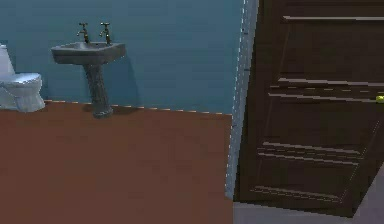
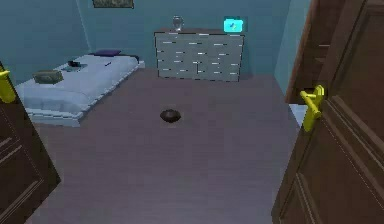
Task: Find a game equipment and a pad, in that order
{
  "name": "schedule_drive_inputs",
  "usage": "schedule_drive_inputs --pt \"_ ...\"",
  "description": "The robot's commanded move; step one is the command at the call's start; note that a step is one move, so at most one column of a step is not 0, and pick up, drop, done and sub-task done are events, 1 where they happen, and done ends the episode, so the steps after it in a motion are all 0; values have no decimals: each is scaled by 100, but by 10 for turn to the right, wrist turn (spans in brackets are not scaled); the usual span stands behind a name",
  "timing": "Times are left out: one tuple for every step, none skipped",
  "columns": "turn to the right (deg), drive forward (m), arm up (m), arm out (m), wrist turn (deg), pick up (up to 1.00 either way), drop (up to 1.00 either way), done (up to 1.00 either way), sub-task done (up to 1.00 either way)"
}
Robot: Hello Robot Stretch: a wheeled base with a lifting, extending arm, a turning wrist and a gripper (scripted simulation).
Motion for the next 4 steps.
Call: schedule_drive_inputs --pt "0 5 0 0 0 0 0 0 0" --pt "-450 0 0 0 0 0 0 0 0" --pt "-90 0 0 0 0 0 0 0 0" --pt "0 95 0 0 0 0 0 0 0"
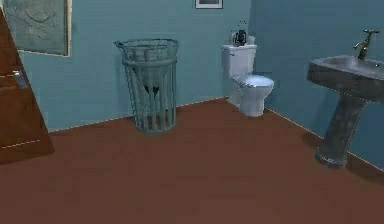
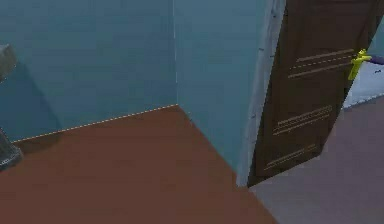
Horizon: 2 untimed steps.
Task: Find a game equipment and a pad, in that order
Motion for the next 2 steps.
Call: schedule_drive_inputs --pt "-420 0 0 0 0 0 0 0 0" --pt "0 100 0 0 0 0 0 0 0"
